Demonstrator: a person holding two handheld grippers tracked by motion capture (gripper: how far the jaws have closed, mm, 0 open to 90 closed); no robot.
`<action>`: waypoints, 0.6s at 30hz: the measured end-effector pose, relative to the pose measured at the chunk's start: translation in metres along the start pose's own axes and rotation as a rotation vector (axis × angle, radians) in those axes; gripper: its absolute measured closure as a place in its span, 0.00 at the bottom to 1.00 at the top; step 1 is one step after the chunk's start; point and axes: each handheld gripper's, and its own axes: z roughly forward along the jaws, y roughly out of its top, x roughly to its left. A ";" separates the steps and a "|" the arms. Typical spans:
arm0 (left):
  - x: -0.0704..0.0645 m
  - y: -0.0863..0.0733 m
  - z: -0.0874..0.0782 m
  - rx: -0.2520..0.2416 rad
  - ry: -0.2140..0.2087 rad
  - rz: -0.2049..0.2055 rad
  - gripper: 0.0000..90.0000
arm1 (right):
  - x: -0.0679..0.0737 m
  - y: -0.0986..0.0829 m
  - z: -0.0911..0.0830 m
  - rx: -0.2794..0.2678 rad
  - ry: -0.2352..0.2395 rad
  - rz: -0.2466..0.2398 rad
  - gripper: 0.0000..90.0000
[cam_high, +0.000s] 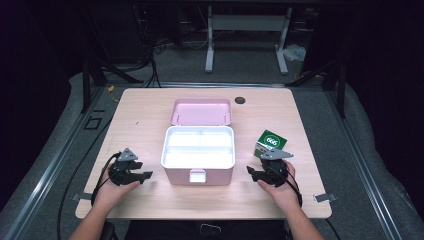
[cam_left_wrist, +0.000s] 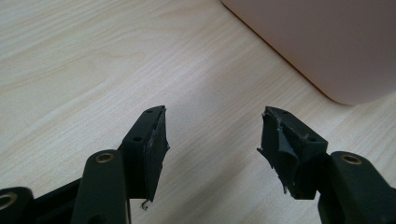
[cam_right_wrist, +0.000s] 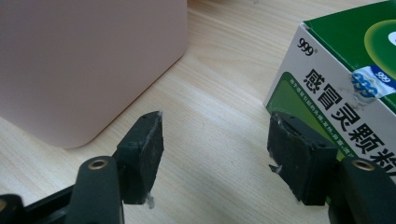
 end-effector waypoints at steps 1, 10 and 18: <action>0.000 0.000 0.000 0.000 0.000 0.000 0.46 | 0.000 0.000 0.000 0.003 0.001 -0.002 0.40; -0.002 0.001 -0.001 -0.005 -0.016 0.017 0.48 | 0.003 0.000 -0.004 0.013 0.002 -0.030 0.41; 0.001 -0.001 -0.004 -0.004 0.008 0.010 0.48 | 0.005 0.002 -0.005 -0.002 -0.008 -0.040 0.47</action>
